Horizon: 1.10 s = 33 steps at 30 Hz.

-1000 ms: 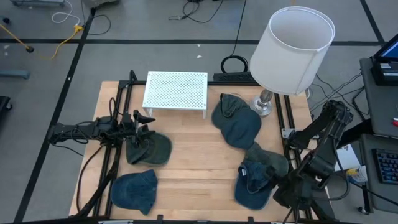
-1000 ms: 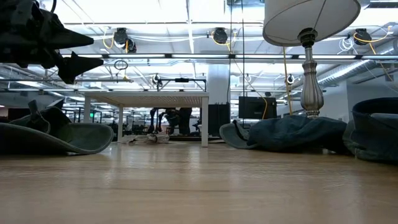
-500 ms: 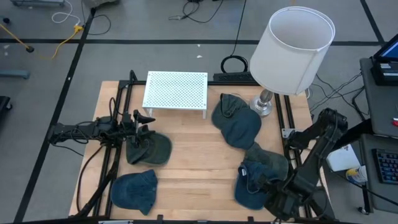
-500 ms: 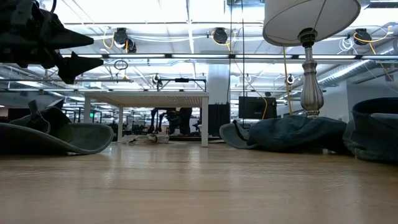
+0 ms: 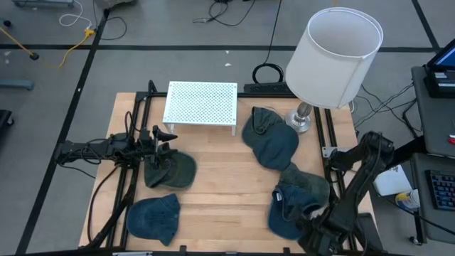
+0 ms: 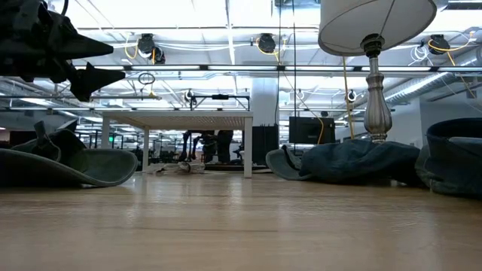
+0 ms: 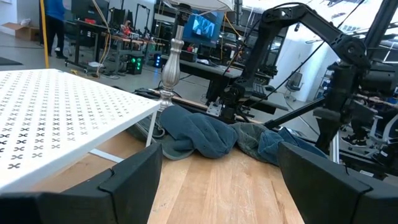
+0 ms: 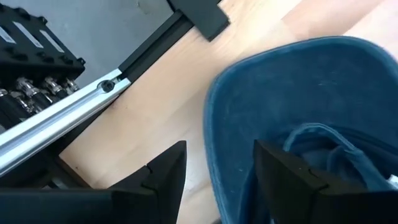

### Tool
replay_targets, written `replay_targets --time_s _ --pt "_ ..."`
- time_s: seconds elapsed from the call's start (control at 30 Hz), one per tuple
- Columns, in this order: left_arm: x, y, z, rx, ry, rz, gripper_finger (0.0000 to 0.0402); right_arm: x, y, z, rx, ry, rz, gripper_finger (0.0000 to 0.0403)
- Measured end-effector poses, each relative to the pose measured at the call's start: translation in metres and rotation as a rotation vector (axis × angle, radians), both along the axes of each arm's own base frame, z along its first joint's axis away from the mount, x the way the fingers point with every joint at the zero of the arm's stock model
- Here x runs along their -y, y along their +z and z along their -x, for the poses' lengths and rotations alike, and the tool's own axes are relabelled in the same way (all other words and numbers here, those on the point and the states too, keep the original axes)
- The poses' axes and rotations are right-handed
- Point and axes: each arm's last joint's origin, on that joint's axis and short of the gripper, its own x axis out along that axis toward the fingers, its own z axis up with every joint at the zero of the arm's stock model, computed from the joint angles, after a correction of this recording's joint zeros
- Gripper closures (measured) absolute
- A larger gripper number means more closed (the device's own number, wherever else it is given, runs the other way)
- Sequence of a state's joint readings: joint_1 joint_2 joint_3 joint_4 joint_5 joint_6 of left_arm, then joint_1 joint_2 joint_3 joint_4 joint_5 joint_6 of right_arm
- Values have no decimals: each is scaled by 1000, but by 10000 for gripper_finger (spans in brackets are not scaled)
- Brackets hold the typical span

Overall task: Pick & Place hat
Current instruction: Put the bottom right blue cap on the shelf

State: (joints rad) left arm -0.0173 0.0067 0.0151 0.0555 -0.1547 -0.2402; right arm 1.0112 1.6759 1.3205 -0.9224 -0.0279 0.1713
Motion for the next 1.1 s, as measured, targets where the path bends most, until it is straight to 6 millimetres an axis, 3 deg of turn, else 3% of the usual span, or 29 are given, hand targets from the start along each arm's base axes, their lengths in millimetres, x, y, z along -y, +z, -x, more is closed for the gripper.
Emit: replay_targets --time_s 0.53,0.8,0.93,1.1 --pt "0 0 0 0 1 0 78 1 -46 5 -67 -6 107 225" --pt "0 0 0 0 1 0 78 3 -49 6 -65 -15 121 228" --pt "0 0 0 0 1 0 78 3 -49 6 -20 -18 146 259" --pt "0 0 0 0 1 0 78 3 -49 5 18 -21 166 341"
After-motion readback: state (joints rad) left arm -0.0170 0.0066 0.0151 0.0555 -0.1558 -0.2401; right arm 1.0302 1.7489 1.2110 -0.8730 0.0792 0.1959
